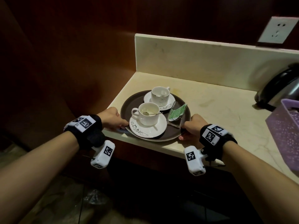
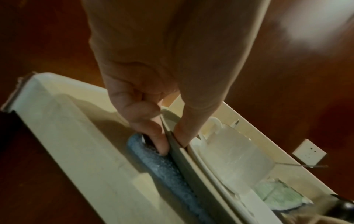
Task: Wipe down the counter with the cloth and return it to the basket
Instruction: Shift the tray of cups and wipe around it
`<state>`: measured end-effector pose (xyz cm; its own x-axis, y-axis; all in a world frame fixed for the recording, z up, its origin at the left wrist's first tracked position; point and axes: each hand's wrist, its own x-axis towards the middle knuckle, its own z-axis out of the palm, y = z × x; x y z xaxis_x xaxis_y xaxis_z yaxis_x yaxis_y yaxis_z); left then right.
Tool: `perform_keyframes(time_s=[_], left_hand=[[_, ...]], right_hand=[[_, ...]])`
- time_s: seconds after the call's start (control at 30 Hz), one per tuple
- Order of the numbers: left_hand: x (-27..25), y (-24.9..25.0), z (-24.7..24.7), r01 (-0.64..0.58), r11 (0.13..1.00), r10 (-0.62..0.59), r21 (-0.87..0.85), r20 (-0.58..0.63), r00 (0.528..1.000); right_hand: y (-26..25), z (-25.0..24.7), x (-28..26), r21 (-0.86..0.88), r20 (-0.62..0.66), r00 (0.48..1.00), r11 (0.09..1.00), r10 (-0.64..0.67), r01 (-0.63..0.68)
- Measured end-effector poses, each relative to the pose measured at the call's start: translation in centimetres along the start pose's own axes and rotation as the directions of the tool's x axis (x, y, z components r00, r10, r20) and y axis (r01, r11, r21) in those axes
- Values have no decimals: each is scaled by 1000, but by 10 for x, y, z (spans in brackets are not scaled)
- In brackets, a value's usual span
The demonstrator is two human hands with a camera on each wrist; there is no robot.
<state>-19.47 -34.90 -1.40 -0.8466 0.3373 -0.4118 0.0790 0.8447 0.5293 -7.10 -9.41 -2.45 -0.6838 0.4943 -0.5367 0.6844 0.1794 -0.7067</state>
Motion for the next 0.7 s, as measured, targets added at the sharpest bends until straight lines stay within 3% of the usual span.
perform_keyframes(time_s=[0.3, 0.7], left_hand=[[-6, 15, 12, -114, 985, 109, 126, 45, 993], [-13, 62, 60, -147, 963, 134, 228, 70, 989]], right_hand=[[22, -12, -16, 19, -112, 993, 999, 48, -46], [74, -66, -26, 74, -112, 989, 993, 97, -89]])
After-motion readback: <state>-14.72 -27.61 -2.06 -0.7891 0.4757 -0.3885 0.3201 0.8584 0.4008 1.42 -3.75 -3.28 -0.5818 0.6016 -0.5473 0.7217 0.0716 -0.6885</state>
